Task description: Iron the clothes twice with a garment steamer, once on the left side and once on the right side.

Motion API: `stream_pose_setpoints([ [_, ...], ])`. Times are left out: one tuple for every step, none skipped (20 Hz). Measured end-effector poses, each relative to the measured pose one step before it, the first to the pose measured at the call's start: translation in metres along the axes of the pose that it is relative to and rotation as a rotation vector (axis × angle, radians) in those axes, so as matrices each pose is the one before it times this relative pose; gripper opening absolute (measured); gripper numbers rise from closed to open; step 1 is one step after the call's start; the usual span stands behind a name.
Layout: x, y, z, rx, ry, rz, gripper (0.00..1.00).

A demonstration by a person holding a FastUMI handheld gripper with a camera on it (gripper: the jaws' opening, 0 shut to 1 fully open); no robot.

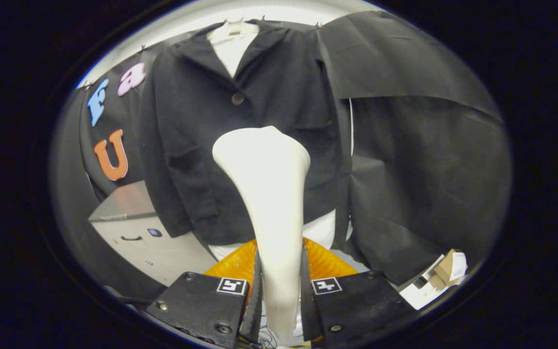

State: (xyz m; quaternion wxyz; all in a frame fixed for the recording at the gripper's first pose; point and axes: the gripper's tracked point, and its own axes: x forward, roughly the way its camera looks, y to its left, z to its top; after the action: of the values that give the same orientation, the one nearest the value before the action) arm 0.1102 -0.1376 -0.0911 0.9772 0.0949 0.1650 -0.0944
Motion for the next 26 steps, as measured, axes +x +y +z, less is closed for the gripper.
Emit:
stream_pose_setpoints([
  [-0.0056, -0.00792, 0.01624, 0.00834, -0.02152, 0.0072, 0.36],
  [-0.00425, -0.00707, 0.0178, 0.0068, -0.02146, 0.01095, 0.36],
  [-0.00271, -0.00545, 0.01664, 0.01016, -0.02089, 0.01304, 0.36],
  [-0.00092, -0.00526, 0.01768, 0.00729, -0.01744, 0.01482, 0.35],
  [-0.00132, -0.00568, 0.0175, 0.00546, -0.01656, 0.01762, 0.36],
  [0.00068, -0.00411, 0.01696, 0.00311, -0.01396, 0.0213, 0.36],
  [0.00078, -0.00387, 0.01632, 0.00314, -0.0145, 0.02425, 0.35],
  [0.00177, -0.00258, 0.01662, 0.00008, -0.01297, 0.02369, 0.36],
  [0.00176, -0.00382, 0.01451, -0.00271, -0.01141, 0.02218, 0.36],
  [0.00357, -0.00233, 0.01508, -0.00425, -0.0117, 0.02266, 0.36],
  [0.00379, -0.00038, 0.01373, -0.00362, -0.00867, 0.02364, 0.36],
  [0.00372, 0.00071, 0.01356, 0.00261, -0.00596, 0.02072, 0.36],
  [-0.00043, -0.00071, 0.01369, 0.00011, -0.00961, 0.01984, 0.36],
  [-0.00075, -0.00275, 0.01565, 0.00354, -0.01443, 0.01621, 0.36],
  [0.00249, -0.00195, 0.01383, 0.00436, -0.01435, 0.01063, 0.36],
  [0.00483, -0.00051, 0.01299, 0.0096, -0.01545, 0.00341, 0.36],
  [0.0058, 0.00098, 0.01171, 0.00669, -0.01117, 0.00312, 0.36],
  [0.00516, 0.00097, 0.01104, 0.00661, -0.0092, 0.00164, 0.36],
  [0.00526, 0.00119, 0.00767, 0.00342, -0.00912, 0.00093, 0.36],
  [0.00555, 0.00148, 0.00873, 0.00166, -0.00897, -0.00014, 0.36],
  [0.00666, 0.00254, 0.01, -0.0032, -0.01014, -0.00172, 0.36],
  [0.00685, 0.00193, 0.0085, -0.00683, -0.00667, -0.00688, 0.36],
  [0.006, 0.00163, 0.00652, -0.00314, -0.00828, -0.00691, 0.36],
  [0.0065, 0.00106, 0.00567, -0.00321, -0.00048, -0.00819, 0.36],
  [0.00465, 0.00262, 0.00473, 0.00076, -0.00255, -0.00674, 0.36],
  [0.0053, 0.00299, 0.0045, -0.00384, -0.00481, -0.00518, 0.36],
])
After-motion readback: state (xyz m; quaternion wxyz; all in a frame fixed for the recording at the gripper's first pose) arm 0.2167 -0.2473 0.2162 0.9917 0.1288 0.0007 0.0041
